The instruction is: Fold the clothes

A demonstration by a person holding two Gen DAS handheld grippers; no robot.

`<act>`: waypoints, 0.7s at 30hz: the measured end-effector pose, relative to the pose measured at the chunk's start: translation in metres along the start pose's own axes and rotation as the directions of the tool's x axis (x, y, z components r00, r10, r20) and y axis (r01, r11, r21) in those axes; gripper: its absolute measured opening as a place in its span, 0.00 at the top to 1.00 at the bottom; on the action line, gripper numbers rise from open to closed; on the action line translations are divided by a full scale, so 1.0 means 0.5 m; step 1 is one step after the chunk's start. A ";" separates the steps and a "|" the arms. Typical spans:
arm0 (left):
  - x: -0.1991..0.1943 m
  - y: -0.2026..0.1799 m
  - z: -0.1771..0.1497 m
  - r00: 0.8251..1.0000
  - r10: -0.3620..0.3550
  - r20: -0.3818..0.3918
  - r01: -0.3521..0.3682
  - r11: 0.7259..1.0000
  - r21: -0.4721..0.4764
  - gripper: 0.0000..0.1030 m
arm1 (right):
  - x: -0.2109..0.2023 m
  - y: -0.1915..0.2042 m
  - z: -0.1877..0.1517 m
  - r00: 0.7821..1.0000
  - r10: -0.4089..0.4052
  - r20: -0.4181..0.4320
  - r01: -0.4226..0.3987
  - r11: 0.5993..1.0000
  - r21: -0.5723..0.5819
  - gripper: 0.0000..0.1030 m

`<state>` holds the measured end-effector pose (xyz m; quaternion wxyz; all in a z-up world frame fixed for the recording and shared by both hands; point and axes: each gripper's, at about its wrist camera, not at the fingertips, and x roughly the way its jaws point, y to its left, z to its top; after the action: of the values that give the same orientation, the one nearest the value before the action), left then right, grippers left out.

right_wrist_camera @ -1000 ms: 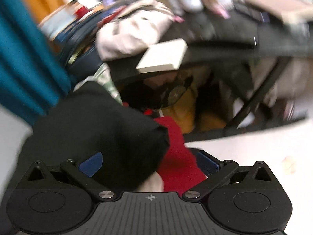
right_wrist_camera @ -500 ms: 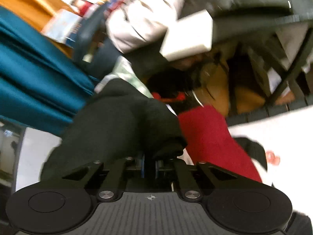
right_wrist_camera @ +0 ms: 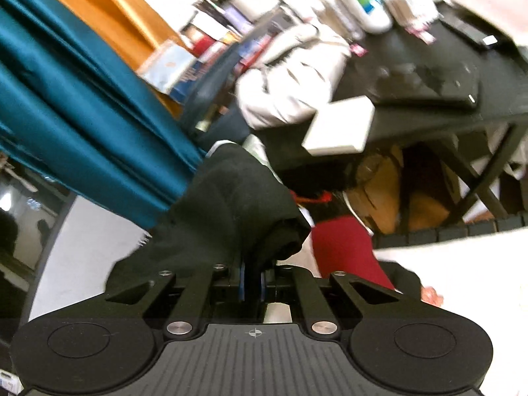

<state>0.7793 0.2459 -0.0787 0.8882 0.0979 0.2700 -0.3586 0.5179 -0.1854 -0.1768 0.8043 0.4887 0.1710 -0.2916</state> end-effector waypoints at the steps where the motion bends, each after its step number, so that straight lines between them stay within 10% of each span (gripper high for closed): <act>1: 0.005 0.001 -0.005 1.000 0.003 -0.007 -0.003 1.000 0.003 0.94 | 0.005 -0.003 -0.004 1.000 -0.012 -0.006 0.012 1.000 0.005 0.93; 9: 0.037 -0.005 -0.002 0.995 0.042 -0.094 -0.040 0.999 0.024 0.92 | 0.040 0.009 -0.013 0.993 -0.115 -0.024 0.114 0.993 -0.044 0.90; 11: 0.055 -0.002 -0.003 0.985 0.073 -0.157 -0.073 0.997 0.005 0.89 | 0.047 0.018 -0.017 0.982 -0.184 -0.032 0.181 0.981 -0.068 0.76; 13: 0.080 0.003 -0.004 0.967 0.087 -0.239 -0.096 0.995 -0.025 0.73 | 0.052 0.028 -0.021 0.963 -0.267 -0.031 0.264 0.960 -0.090 0.25; 14: 0.092 0.005 -0.004 0.956 0.092 -0.279 -0.108 0.993 -0.040 0.55 | 0.052 0.033 -0.024 0.954 -0.299 -0.020 0.295 0.950 -0.103 0.18; 15: 0.101 0.005 -0.006 0.947 0.106 -0.303 -0.125 0.991 -0.042 0.38 | 0.049 0.038 -0.029 0.952 -0.305 0.003 0.303 0.945 -0.121 0.15; 21: 0.103 0.012 -0.008 0.912 0.172 -0.372 -0.213 0.974 -0.072 0.20 | 0.049 0.101 -0.046 0.936 -0.352 0.019 0.345 0.906 -0.245 0.01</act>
<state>0.8125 0.2217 -0.1107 0.8579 0.1393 0.4381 -0.2294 0.5690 -0.1545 -0.1666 0.7910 0.3512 0.3005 -0.4008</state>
